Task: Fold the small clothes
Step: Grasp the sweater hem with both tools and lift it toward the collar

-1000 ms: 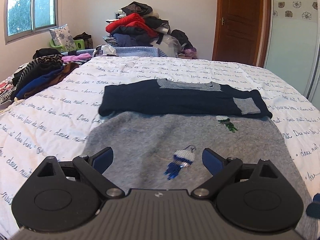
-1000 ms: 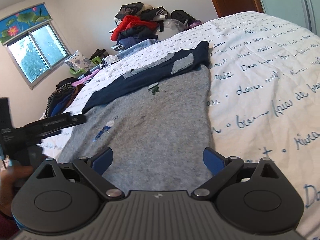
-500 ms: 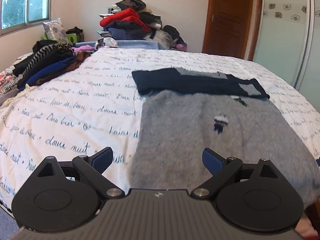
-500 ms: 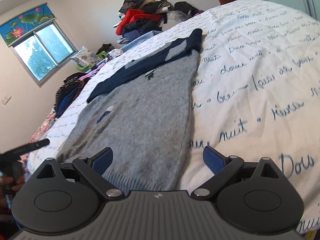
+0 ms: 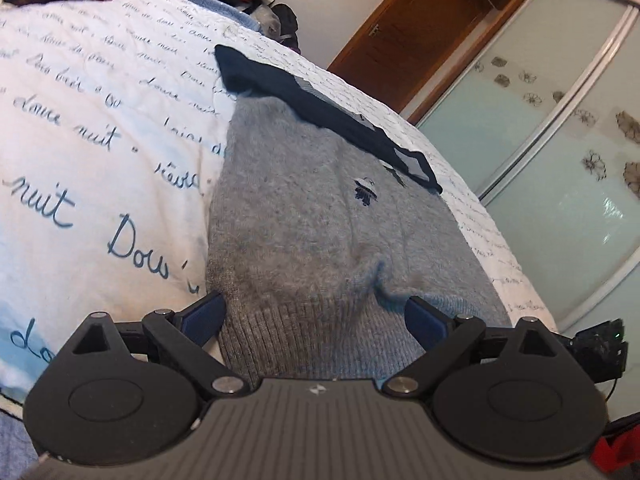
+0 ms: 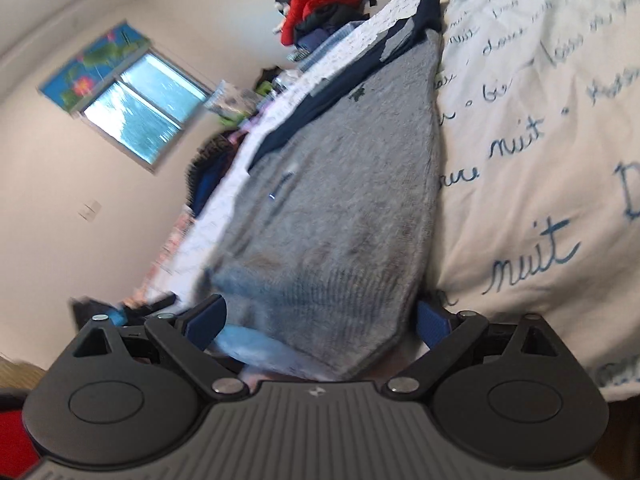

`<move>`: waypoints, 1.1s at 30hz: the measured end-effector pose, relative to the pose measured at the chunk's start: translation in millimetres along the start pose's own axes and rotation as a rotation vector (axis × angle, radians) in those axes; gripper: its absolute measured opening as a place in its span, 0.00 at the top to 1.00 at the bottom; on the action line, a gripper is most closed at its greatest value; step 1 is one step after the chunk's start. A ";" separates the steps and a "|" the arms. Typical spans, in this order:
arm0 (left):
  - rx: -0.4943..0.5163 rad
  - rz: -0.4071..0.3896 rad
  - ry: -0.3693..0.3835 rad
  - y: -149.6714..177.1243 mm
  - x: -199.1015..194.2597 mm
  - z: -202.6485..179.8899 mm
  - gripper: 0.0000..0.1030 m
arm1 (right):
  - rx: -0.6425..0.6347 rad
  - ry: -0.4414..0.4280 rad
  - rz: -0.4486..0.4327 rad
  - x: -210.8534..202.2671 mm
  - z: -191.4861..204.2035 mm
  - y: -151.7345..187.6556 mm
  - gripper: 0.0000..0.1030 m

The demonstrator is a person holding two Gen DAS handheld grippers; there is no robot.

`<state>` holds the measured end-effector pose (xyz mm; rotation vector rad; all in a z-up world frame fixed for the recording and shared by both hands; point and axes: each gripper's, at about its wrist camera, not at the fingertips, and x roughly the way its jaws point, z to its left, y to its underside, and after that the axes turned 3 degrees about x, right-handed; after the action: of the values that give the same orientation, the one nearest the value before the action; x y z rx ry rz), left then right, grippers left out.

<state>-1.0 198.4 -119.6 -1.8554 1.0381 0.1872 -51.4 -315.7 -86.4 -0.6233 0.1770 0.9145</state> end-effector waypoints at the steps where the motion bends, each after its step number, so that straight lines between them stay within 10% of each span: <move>1: -0.027 -0.009 0.007 -0.4 -2.9 4.8 0.08 | 0.024 -0.027 -0.002 0.3 -3.5 -1.3 0.05; 14: -0.188 -0.022 0.269 -3.1 6.7 39.4 0.04 | 0.144 -0.289 -0.044 10.2 -22.7 -18.2 0.05; 18: -0.232 -0.067 0.335 -1.8 10.4 37.3 0.06 | 0.078 -0.229 -0.022 29.7 -8.4 -28.4 0.18; 21: -0.172 -0.053 0.319 -1.9 11.6 26.4 0.33 | 0.061 -0.077 0.011 36.0 -8.0 -30.2 0.65; 27: -0.148 0.023 0.226 2.6 22.5 22.6 0.81 | 0.102 -0.041 0.016 22.5 -16.5 -17.8 0.79; 33: -0.161 0.011 0.202 7.3 18.9 26.2 0.86 | 0.115 -0.016 0.034 18.0 -21.9 -7.0 0.94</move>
<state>13.2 207.3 -148.1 -2.0468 1.2003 0.0934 -32.5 -319.0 -108.4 -0.5076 0.2244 0.9353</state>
